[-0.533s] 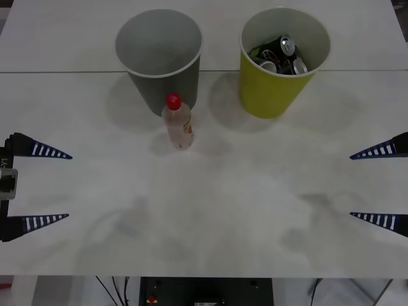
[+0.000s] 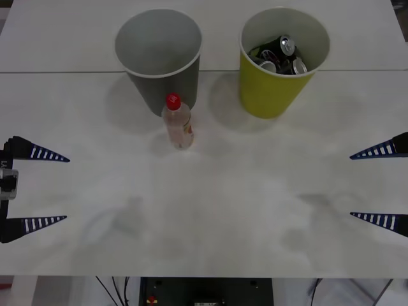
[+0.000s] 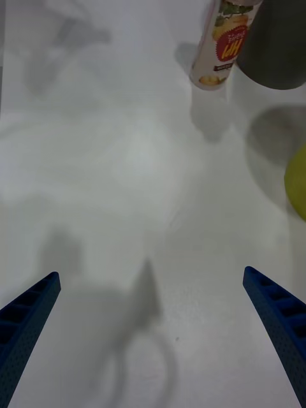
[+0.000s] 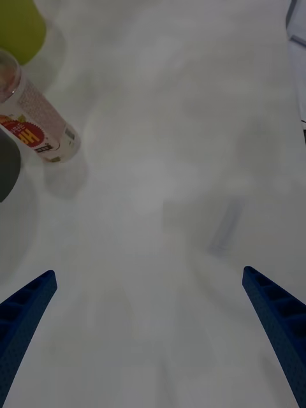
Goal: Put the can into the green bin and the plastic bottle into the gray bin
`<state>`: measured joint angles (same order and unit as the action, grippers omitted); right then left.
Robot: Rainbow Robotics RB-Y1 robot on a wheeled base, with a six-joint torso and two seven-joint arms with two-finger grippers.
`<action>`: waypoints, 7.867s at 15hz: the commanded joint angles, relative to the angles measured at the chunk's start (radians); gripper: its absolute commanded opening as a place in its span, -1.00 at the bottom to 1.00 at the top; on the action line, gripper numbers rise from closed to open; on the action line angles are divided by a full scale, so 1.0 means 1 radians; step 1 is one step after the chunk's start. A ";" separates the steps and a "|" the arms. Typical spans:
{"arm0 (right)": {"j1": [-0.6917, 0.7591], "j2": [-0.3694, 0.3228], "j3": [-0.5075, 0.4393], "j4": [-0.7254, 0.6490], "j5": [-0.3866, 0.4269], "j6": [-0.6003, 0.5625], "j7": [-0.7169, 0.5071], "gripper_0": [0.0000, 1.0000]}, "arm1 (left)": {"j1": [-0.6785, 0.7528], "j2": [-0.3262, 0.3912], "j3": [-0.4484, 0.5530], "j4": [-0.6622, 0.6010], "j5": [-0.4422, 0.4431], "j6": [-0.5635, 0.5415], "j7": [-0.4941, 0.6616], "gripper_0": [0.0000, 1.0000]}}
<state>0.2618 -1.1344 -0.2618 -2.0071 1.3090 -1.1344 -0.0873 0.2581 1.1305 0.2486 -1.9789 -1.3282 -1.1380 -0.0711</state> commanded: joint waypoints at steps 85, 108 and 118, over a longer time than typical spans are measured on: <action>0.000 0.000 0.000 0.000 0.000 0.000 0.000 1.00 | -0.583 -1.015 -0.770 0.989 -0.971 1.799 1.044 1.00; 0.000 0.000 0.000 0.000 0.000 0.000 0.000 1.00 | -0.519 -0.974 -0.770 0.885 -1.013 1.753 1.056 -1.00; 0.000 0.000 0.000 0.000 0.000 0.000 0.000 1.00 | -0.215 -0.791 -0.595 0.273 -1.126 1.182 1.039 -1.00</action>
<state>0.2618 -1.1345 -0.2618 -2.0071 1.3090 -1.1345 -0.0873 0.0338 0.3255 -0.3525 -1.6812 -2.4520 0.0785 0.9702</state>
